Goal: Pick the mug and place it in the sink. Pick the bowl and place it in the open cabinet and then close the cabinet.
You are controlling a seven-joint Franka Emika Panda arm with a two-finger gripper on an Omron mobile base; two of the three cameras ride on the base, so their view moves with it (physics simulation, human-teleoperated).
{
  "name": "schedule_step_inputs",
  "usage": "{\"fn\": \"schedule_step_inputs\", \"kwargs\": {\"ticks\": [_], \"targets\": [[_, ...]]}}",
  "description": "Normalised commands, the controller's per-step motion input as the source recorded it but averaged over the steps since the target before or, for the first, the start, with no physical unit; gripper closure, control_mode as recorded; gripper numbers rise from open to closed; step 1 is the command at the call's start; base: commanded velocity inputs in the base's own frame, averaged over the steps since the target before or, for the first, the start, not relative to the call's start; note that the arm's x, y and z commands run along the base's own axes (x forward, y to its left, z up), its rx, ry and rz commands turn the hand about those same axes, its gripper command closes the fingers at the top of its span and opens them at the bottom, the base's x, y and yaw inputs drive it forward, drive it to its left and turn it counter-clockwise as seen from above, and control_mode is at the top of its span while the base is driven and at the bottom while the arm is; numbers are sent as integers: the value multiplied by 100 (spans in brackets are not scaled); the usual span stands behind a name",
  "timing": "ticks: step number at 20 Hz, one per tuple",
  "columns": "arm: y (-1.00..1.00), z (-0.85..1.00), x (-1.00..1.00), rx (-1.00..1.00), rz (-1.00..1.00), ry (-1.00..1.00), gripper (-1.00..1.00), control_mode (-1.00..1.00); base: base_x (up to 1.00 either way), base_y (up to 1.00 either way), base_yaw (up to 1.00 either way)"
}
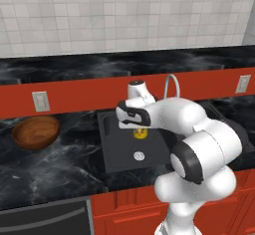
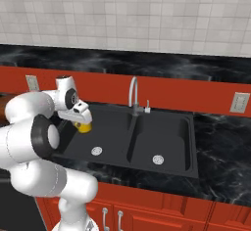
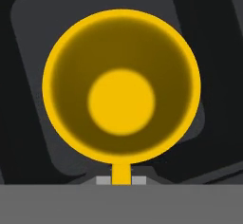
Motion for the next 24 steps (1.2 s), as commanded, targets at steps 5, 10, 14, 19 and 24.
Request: {"fn": "schedule_step_inputs", "kwargs": {"ticks": [5,10,14,19,24], "targets": [[-13,-24,17,0,6,4,100,-100,0,0,0],[-14,-27,14,1,7,2,100,-100,0,0,0],[-9,-29,4,1,5,-1,100,-100,0,0,0],[-2,-32,1,1,2,-3,100,-100,0,0,0],[-9,-31,5,6,1,0,100,-100,0,0,0]]}}
